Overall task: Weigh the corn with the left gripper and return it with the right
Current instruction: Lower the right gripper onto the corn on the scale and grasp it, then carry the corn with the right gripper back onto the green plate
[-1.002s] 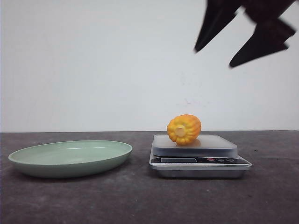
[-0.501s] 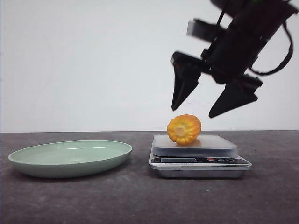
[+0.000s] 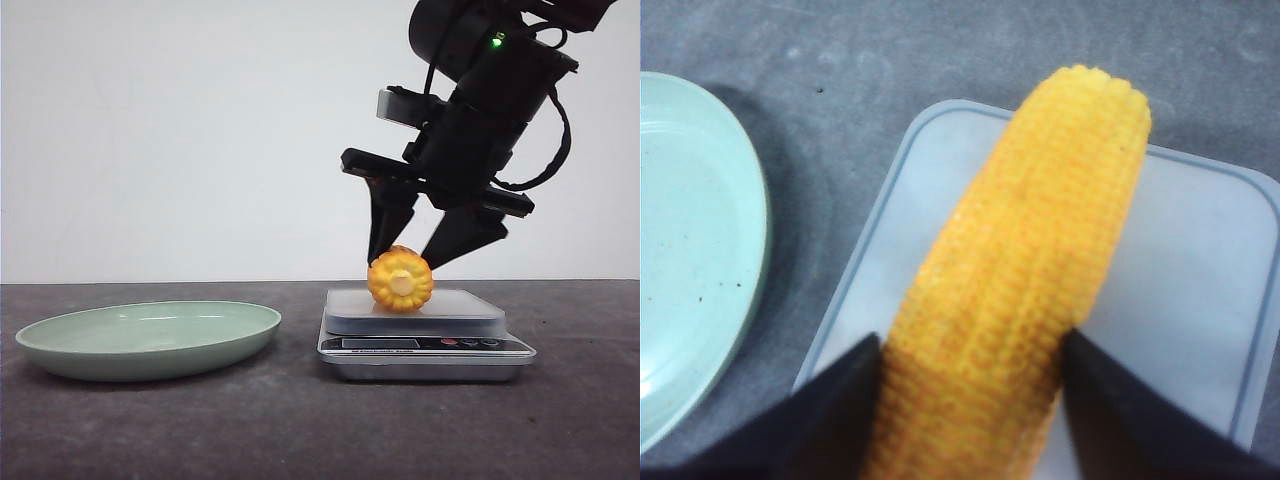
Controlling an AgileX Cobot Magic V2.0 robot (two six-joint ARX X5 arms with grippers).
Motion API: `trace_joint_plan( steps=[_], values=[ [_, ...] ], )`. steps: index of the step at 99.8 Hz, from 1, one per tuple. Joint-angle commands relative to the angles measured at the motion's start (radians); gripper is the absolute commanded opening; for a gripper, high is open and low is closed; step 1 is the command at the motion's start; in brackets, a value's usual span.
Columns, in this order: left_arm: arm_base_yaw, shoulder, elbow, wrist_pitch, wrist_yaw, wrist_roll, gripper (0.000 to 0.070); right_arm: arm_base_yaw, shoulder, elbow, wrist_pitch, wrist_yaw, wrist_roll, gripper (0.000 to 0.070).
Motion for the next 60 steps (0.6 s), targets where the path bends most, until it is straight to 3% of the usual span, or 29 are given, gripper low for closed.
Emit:
trace_joint_plan(
  steps=[1,36,60],
  values=[
    [-0.002,-0.001,0.013,-0.023,0.002,0.018,0.0580,0.008,0.027,0.011,-0.011,0.003,0.018,0.0000],
    [-0.002,-0.001,0.013,-0.023,0.002,0.033,0.0580,0.038,-0.114,0.055,-0.026,-0.002,0.005,0.0000],
    [-0.002,-0.001,0.013,-0.003,0.002,0.034,0.0580,0.163,-0.141,0.215,-0.053,-0.002,0.020,0.0000]
  ],
)
